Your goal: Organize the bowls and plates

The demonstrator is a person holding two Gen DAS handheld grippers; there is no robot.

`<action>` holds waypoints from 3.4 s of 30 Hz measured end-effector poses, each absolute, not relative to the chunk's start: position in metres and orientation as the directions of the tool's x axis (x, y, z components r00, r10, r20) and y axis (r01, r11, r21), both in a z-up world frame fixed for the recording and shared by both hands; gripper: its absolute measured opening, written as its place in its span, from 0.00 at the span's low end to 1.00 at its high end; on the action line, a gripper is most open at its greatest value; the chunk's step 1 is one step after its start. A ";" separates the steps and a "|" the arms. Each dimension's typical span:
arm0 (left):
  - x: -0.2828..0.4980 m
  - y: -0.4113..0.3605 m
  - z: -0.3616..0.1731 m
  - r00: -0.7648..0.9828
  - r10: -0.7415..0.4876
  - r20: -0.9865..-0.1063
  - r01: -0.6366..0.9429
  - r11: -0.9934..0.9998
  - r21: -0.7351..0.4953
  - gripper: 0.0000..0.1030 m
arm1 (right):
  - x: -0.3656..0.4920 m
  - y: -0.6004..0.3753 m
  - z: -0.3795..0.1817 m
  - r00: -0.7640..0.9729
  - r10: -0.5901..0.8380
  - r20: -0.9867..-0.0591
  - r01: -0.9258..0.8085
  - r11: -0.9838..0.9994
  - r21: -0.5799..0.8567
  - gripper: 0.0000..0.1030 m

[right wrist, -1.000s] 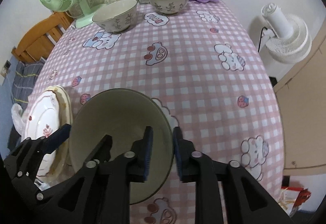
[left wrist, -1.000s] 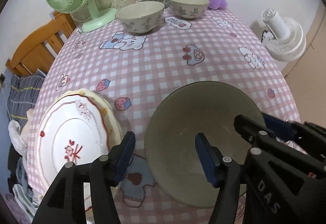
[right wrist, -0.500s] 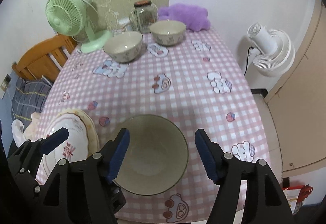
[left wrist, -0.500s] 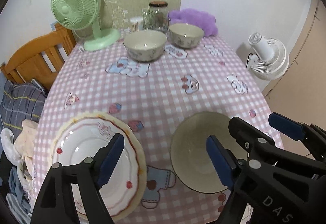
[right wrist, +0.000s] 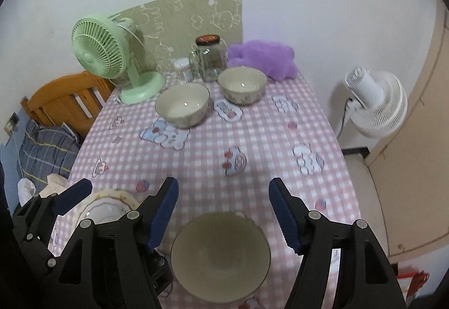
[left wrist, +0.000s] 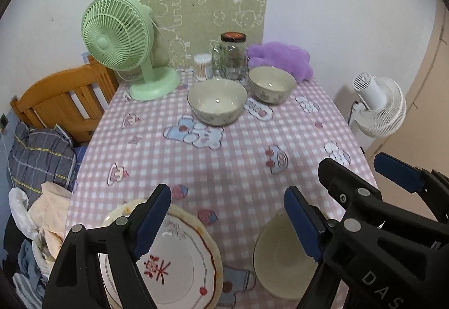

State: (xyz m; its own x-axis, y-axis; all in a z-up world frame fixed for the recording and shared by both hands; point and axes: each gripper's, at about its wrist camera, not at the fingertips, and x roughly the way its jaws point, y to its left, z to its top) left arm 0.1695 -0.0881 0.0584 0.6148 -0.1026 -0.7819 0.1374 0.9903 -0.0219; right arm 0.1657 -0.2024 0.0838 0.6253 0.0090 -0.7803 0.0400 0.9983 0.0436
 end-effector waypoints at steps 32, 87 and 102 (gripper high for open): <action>0.382 -0.090 -0.009 0.602 0.153 -0.784 -0.154 0.985 0.075 0.67 | 0.409 -0.191 0.007 0.576 0.173 -0.799 -0.181 0.980 0.081 0.68; 0.356 -0.087 -0.005 0.514 0.103 -0.851 -0.118 0.992 0.049 0.20 | 0.383 -0.189 0.016 0.547 0.105 -0.831 -0.145 0.989 0.029 0.19; 0.278 -0.097 0.035 0.585 0.014 -0.811 0.010 1.000 0.025 0.20 | 0.289 -0.199 0.065 0.597 0.020 -0.802 -0.023 1.000 0.007 0.19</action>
